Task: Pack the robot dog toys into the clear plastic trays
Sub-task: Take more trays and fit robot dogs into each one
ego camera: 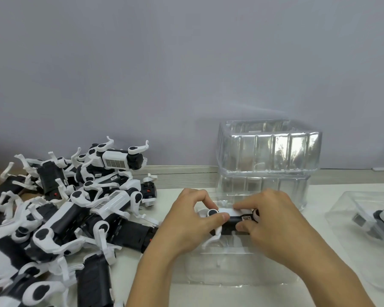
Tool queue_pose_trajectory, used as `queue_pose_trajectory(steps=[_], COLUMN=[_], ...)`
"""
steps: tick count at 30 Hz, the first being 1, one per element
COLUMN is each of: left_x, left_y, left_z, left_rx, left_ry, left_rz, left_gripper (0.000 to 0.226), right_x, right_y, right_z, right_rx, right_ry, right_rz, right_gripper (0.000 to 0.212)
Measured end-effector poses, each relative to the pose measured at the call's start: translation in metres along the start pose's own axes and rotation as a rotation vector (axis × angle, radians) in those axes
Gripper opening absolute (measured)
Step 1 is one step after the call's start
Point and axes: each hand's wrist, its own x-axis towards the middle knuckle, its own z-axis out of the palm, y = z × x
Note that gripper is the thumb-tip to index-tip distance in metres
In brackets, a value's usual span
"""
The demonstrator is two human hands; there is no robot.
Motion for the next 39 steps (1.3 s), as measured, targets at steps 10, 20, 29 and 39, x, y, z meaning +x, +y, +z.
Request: queue_pose_trajectory(steps=[10,20,29,39], left_x=[0.000,0.001,0.001,0.007], left_y=[0.000,-0.001,-0.002,-0.003], left_z=[0.001,0.002,0.001,0.007], left_rx=[-0.035,-0.077,-0.090,-0.329], left_ry=[0.019,0.031,0.014,0.139], left_rz=[-0.001,-0.029,-0.033,-0.079], left_gripper=[0.022,0.021,0.021,0.014], right_x=[-0.002,-0.005,-0.005,-0.005], right_y=[0.023,0.029,0.028,-0.016], right_z=[-0.028,-0.036,-0.035,-0.006], right_rx=[0.112,0.065,0.060,0.112], right_ry=[0.092,-0.096,-0.171,0.001], right_rz=[0.132,0.119,0.105,-0.175], right_gripper=[0.024,0.030,0.042,0.024])
